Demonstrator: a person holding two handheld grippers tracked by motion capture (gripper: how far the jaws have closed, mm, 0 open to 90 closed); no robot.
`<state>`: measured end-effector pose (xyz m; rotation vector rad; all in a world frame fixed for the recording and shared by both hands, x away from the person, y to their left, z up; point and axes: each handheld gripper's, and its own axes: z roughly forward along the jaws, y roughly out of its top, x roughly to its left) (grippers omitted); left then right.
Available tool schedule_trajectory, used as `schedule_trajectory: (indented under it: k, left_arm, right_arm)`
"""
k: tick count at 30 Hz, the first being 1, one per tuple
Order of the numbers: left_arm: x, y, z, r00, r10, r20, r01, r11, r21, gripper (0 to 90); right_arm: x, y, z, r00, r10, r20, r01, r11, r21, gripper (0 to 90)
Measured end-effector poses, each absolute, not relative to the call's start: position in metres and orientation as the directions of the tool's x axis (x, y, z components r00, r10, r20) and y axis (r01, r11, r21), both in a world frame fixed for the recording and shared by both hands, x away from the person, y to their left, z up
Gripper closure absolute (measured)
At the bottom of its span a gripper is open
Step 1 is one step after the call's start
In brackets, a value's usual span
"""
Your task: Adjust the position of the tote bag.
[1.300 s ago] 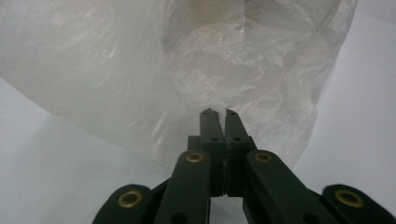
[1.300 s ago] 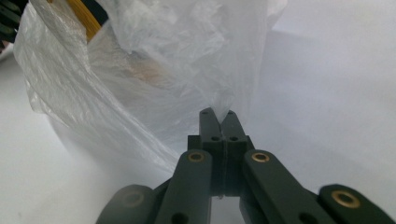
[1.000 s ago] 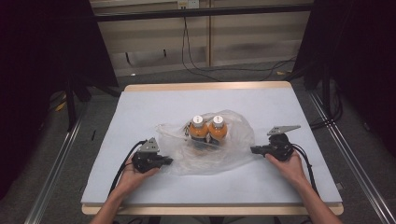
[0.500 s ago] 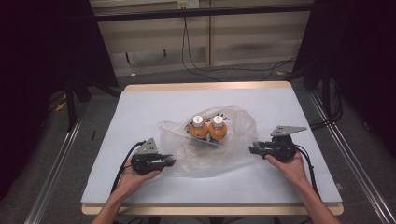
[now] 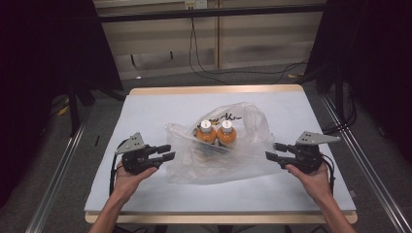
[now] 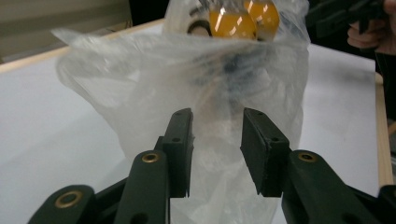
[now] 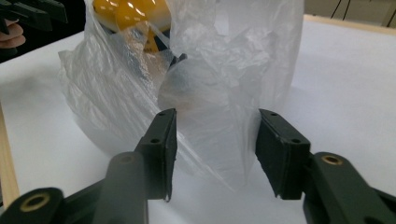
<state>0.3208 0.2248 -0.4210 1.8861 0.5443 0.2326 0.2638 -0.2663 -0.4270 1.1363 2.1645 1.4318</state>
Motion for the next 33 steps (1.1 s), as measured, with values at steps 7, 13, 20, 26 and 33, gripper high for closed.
schedule_trajectory:
  k: [7, 13, 20, 26, 33]
  left_arm:
    - [0.325, 0.216, -0.402, 0.887, 0.456, -0.066, 0.211, -0.274, 0.938, 64.0]
    - [0.339, 0.19, -0.383, 0.907, 0.42, -0.036, 0.166, -0.275, 0.947, 68.7]
    - [0.366, 0.163, -0.384, 0.894, 0.445, -0.053, 0.202, -0.294, 0.934, 71.2]
    - [0.375, 0.155, -0.407, 0.897, 0.436, -0.071, 0.252, -0.373, 0.893, 54.9]
    - [0.363, 0.169, -0.432, 0.913, 0.396, -0.097, 0.277, -0.428, 0.86, 48.0]
  right_arm:
    - [0.259, -0.272, -0.41, -0.635, 0.76, 0.141, 0.406, 0.173, 0.897, 52.9]
    - [0.265, -0.273, -0.396, -0.634, 0.763, 0.13, 0.383, 0.163, 0.909, 48.7]
    - [0.305, -0.25, -0.381, -0.67, 0.729, 0.142, 0.377, 0.169, 0.911, 25.2]
    - [0.327, -0.236, -0.392, -0.669, 0.73, 0.143, 0.407, 0.199, 0.891, 18.0]
    - [0.336, -0.225, -0.413, -0.681, 0.71, 0.177, 0.431, 0.194, 0.881, 45.3]
